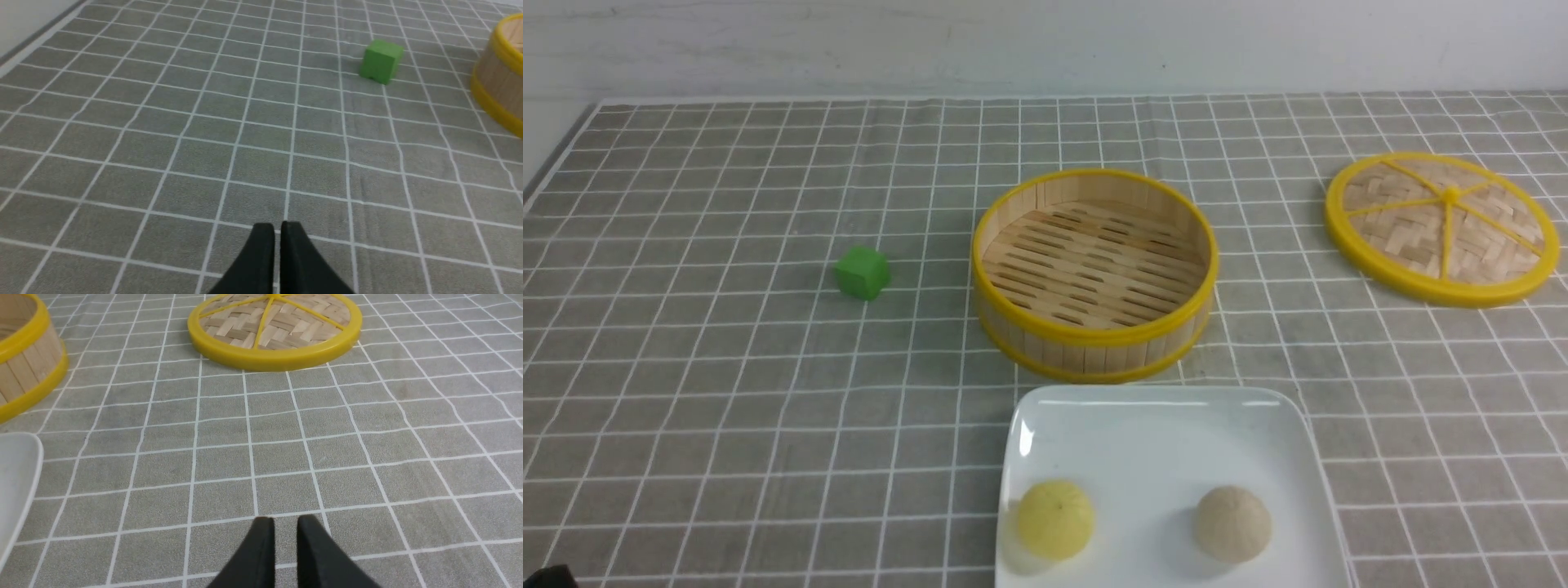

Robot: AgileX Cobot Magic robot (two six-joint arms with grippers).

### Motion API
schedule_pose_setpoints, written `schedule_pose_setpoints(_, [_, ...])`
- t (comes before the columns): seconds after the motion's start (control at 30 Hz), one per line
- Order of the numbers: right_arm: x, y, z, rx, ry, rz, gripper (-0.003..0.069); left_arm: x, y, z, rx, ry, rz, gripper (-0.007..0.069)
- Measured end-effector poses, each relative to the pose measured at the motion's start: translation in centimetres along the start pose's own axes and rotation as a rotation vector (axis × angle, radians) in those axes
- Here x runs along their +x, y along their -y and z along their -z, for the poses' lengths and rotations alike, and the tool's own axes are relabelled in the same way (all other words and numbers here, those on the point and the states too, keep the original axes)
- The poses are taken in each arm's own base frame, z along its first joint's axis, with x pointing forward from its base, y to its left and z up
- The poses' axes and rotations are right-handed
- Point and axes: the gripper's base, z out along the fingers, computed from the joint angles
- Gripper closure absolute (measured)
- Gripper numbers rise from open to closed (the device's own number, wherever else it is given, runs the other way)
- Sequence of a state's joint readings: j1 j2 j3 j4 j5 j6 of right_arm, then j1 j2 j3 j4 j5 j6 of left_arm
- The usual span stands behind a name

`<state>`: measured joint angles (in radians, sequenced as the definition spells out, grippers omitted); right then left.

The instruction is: Put the steamed buns into the plate on the grey tablecloth.

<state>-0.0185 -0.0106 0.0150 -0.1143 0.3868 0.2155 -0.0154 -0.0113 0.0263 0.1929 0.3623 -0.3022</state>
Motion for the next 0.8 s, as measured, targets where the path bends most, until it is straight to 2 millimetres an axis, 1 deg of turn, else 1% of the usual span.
schedule_pose_setpoints(0.4, [0.00,0.00,0.00,0.000,0.000,0.000,0.0532,0.10,-0.11,0.01,-0.017,-0.010,0.003,0.0566])
schedule_pose_setpoints(0.6, [0.00,0.00,0.00,0.000,0.000,0.000,0.0525,0.13,0.15,0.00,0.034,-0.015,-0.027,0.0557])
schedule_pose_setpoints(0.8, [0.00,0.00,0.00,0.000,0.000,0.000,0.0518,0.13,0.17,0.00,0.038,-0.015,-0.032,0.0555])
